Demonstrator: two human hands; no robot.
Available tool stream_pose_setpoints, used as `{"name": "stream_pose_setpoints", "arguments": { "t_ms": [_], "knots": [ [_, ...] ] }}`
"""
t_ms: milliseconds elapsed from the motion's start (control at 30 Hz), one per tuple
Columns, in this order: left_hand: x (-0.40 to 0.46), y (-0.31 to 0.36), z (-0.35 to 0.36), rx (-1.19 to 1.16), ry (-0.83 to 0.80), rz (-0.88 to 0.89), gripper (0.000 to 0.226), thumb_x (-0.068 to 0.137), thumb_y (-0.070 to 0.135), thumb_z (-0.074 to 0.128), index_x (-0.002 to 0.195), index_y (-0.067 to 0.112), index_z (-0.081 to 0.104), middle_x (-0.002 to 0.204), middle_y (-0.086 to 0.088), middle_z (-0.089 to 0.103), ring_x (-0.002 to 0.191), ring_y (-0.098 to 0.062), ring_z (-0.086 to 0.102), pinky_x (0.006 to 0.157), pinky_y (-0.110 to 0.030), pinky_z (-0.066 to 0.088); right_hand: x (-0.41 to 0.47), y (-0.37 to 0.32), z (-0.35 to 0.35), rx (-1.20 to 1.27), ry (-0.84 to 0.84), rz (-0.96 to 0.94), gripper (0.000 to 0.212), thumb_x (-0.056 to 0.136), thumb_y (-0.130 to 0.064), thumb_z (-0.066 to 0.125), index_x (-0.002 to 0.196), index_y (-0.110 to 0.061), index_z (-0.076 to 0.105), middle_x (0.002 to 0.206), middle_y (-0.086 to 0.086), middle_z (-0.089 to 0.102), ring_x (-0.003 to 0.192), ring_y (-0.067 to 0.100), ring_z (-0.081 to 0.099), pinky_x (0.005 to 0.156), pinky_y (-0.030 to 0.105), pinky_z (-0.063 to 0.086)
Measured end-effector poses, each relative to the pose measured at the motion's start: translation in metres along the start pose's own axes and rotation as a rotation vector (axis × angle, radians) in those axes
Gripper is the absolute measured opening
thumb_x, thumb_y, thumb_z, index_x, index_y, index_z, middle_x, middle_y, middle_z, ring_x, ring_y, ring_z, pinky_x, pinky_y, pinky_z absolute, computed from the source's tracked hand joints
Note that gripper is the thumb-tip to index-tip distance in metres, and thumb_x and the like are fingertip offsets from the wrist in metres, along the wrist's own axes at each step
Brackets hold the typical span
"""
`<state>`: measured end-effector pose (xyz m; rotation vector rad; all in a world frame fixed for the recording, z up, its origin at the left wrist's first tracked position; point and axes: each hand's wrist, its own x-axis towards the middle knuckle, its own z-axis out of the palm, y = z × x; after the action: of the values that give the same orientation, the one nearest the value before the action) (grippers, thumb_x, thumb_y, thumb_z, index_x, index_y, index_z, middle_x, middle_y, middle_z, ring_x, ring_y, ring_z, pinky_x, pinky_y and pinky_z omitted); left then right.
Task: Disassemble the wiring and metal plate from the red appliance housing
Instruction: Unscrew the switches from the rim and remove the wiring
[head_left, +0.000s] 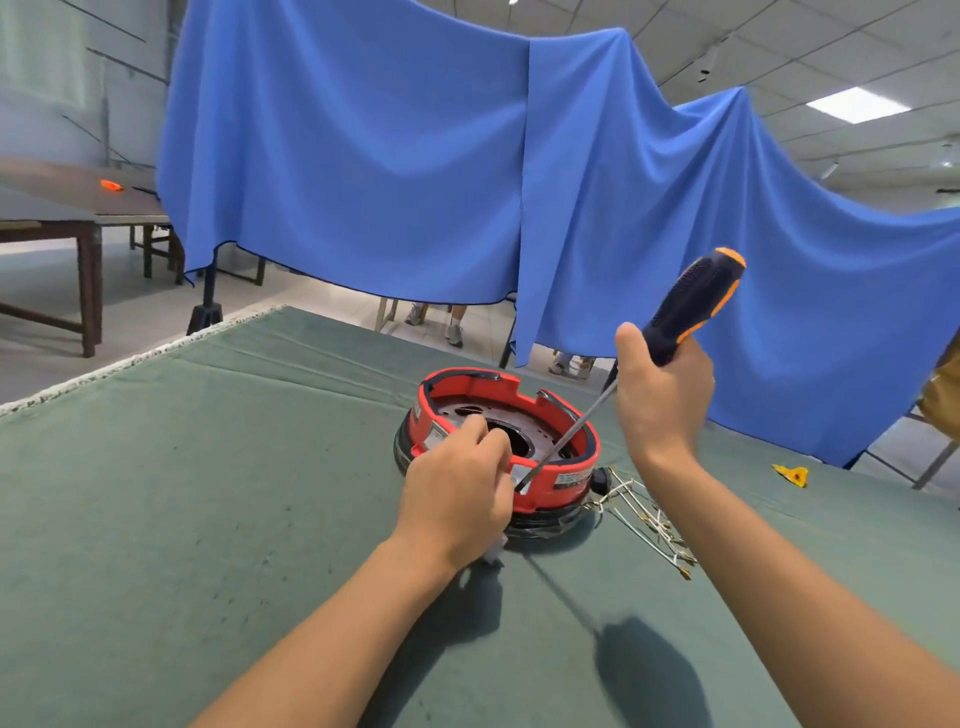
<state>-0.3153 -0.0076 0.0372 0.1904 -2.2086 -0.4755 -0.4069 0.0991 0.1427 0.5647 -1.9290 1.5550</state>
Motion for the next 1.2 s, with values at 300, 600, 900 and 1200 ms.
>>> {"name": "stream_pose_setpoints", "arguments": {
  "t_ms": [300, 600, 900, 1200],
  "knots": [
    [-0.007, 0.021, -0.003, 0.365, -0.337, 0.079, 0.022, 0.086, 0.041, 0.045, 0.091, 0.021, 0.052, 0.100, -0.002, 0.058, 0.091, -0.025, 0.058, 0.067, -0.031, 0.036, -0.030, 0.043, -0.023, 0.293, 0.200, 0.253, 0.025, 0.087, -0.021, 0.062, 0.067, -0.017, 0.048, 0.056, -0.003, 0.050, 0.054, 0.021, 0.049, 0.060, 0.034, 0.042],
    [-0.007, 0.042, -0.009, 0.445, -0.629, -0.044, 0.006, 0.085, 0.015, 0.054, 0.091, 0.016, 0.054, 0.105, -0.009, 0.062, 0.090, -0.029, 0.059, 0.068, -0.032, 0.037, -0.051, 0.063, -0.025, 0.509, 0.180, 0.446, 0.026, 0.086, -0.016, 0.063, 0.065, -0.014, 0.048, 0.038, -0.009, 0.046, 0.034, 0.007, 0.041, 0.034, 0.017, 0.030],
    [0.002, 0.034, -0.005, -0.296, -0.092, -0.069, 0.014, 0.078, 0.017, 0.066, 0.066, 0.012, 0.061, 0.061, 0.007, 0.053, 0.061, -0.009, 0.047, 0.059, -0.026, 0.034, -0.025, 0.054, -0.055, 0.631, 0.202, 0.500, 0.034, 0.080, -0.011, 0.061, 0.053, -0.015, 0.040, 0.036, -0.004, 0.045, 0.032, 0.012, 0.041, 0.037, 0.015, 0.033],
    [0.039, 0.063, 0.008, -0.542, 0.177, -0.104, 0.034, 0.071, 0.017, 0.080, 0.098, 0.020, 0.060, 0.093, 0.007, 0.059, 0.083, -0.001, 0.055, 0.073, -0.008, 0.041, -0.014, 0.025, -0.051, 0.470, -0.445, 0.595, 0.019, 0.086, -0.014, 0.066, 0.071, -0.011, 0.053, 0.060, 0.008, 0.057, 0.027, 0.006, 0.020, 0.034, 0.011, 0.018]
  ]
}}
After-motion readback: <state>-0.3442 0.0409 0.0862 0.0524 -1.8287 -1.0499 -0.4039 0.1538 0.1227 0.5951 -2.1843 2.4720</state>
